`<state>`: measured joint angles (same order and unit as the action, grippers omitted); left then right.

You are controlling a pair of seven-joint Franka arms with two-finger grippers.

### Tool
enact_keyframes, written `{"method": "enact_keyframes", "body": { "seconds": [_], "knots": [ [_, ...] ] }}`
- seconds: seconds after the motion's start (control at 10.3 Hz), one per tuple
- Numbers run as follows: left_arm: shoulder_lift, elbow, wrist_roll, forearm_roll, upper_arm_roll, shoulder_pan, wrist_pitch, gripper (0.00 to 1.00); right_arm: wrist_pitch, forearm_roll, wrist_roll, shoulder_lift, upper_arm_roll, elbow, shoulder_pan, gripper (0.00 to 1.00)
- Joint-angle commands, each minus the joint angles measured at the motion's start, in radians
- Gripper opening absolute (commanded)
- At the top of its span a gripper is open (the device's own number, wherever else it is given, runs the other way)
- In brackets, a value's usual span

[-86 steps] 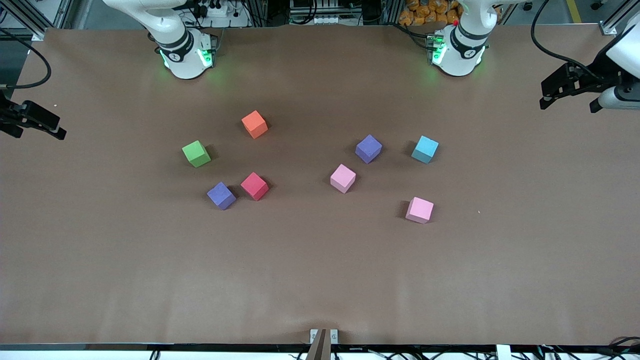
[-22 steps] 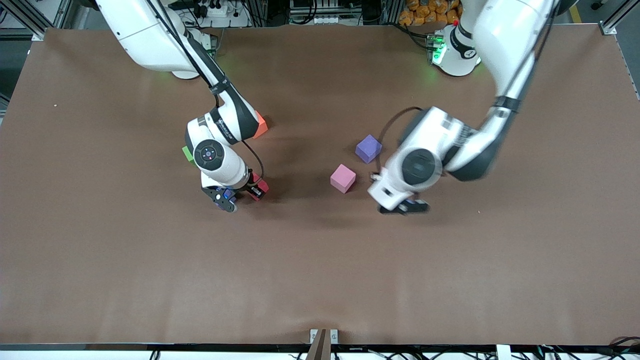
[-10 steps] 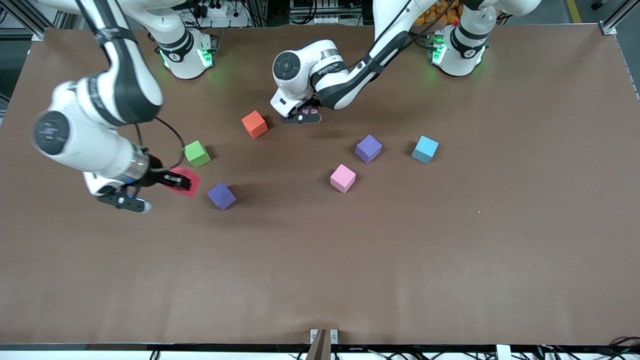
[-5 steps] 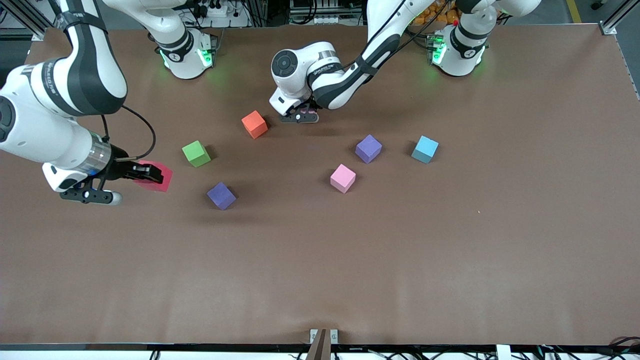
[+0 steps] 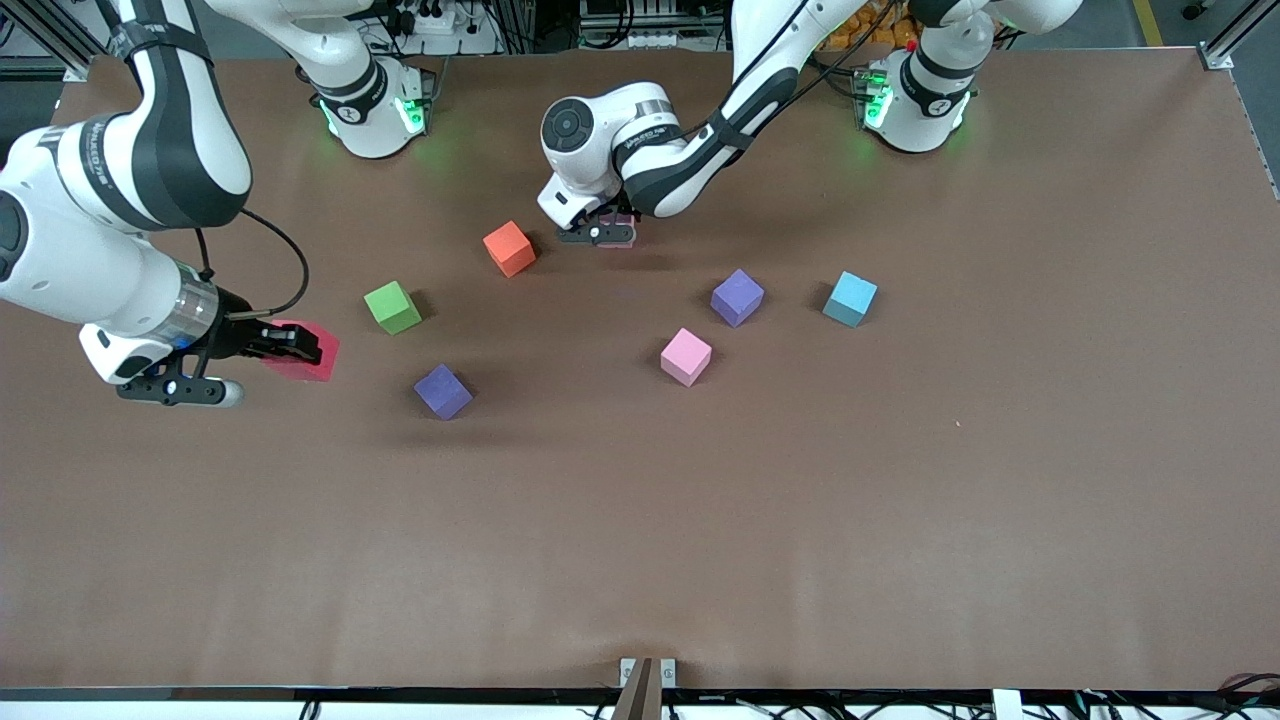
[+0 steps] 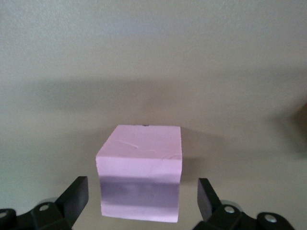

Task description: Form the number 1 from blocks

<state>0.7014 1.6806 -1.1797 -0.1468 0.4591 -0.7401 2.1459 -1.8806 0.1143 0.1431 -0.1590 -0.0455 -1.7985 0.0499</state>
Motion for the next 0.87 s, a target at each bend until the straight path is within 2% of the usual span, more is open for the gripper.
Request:
{"method": "enact_keyframes", "body": {
  "seconds": [0.0,0.19,0.48,0.78],
  "knots": [
    [-0.065,-0.019,-0.014,-0.028,-0.005,0.043,-0.076,1.00,0.029,-0.013,-0.013,0.007,-0.011,0.011,-0.008,0.00],
    [-0.091,-0.053,-0.011,-0.031,-0.005,0.152,-0.086,1.00,0.029,-0.012,-0.014,0.001,-0.011,0.011,-0.007,0.00],
    [-0.082,-0.067,-0.008,-0.135,-0.019,0.283,-0.089,1.00,0.031,-0.007,-0.010,0.001,-0.017,0.030,0.001,0.00],
    [-0.051,-0.067,-0.154,-0.143,-0.045,0.308,-0.072,1.00,0.060,-0.002,0.003,0.001,-0.017,0.045,0.048,0.00]
  ]
}}
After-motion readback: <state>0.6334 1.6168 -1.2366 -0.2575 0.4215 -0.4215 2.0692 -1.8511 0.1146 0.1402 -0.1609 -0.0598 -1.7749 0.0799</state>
